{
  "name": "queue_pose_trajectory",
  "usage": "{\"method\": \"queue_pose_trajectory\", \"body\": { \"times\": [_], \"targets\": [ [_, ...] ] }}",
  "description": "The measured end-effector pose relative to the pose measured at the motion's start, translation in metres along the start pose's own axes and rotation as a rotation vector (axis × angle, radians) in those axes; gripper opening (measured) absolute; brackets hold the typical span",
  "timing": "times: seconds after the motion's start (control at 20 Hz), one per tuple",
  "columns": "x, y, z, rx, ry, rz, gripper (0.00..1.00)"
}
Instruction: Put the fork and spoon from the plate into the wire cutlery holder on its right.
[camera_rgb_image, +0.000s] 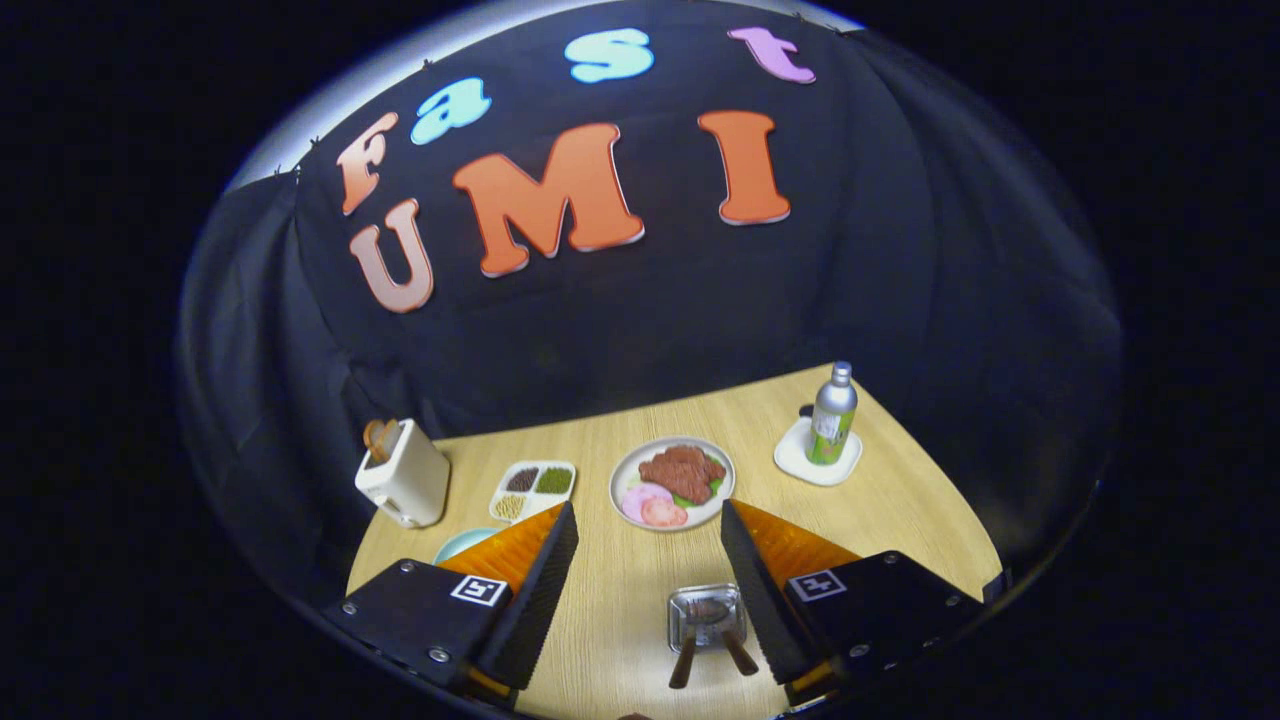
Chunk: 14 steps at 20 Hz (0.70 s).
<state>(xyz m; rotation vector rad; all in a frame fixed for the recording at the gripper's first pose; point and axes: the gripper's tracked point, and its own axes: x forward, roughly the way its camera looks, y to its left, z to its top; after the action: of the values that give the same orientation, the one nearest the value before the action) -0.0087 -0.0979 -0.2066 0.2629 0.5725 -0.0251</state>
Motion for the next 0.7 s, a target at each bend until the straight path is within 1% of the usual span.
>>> {"method": "queue_pose_trajectory", "body": {
  "times": [0.15,0.35,0.4,0.55,0.7],
  "targets": [
    [-0.015,0.003,0.049,-0.046,-0.186,-0.017,0.9],
    [-0.041,0.015,0.109,-0.063,-0.41,-0.019,0.91],
    [-0.049,0.015,0.123,-0.076,-0.46,-0.033,0.91],
    [-0.07,0.027,0.15,-0.128,-0.561,-0.045,0.92],
    [-0.078,0.037,0.158,-0.156,-0.592,-0.048,0.92]
  ]
}}
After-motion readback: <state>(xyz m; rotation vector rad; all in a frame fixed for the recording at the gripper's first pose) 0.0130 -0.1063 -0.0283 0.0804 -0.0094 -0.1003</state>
